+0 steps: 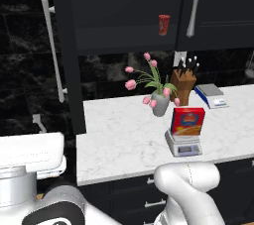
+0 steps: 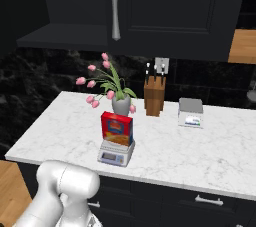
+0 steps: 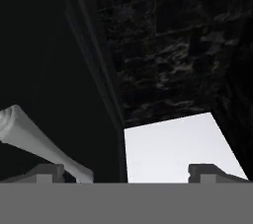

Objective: Pick the boxed food and place it on the digital scale for weighing, and close the cabinet.

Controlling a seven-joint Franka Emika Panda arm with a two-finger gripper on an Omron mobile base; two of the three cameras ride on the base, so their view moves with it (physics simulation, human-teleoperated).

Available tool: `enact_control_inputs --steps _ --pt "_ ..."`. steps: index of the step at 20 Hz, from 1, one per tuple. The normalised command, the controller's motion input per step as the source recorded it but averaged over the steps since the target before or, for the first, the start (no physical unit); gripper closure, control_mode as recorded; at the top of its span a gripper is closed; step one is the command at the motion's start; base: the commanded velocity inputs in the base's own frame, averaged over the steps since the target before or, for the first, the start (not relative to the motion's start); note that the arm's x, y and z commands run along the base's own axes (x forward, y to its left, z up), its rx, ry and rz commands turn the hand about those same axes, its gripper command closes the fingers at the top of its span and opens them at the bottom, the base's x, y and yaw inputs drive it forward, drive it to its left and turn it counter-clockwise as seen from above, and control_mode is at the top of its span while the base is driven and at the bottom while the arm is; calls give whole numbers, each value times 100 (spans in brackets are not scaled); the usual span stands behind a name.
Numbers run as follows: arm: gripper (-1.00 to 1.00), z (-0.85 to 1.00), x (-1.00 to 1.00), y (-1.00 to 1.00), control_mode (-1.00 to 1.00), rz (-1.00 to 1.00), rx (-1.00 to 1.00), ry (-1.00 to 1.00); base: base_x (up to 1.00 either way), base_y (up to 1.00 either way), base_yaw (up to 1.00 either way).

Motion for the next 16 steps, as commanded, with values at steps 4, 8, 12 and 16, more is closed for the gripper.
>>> enact_control_inputs --steps 4,8,12,16 --pt "-100 0 70 4 -100 -24 19 -11 0 0 0" --pt "-100 11 68 -55 -100 -26 11 11 0 0 0" --pt "-100 12 69 -75 -100 -22 4 6 0 0 0" --pt "-100 26 33 -91 -100 -13 3 -10 0 0 0"
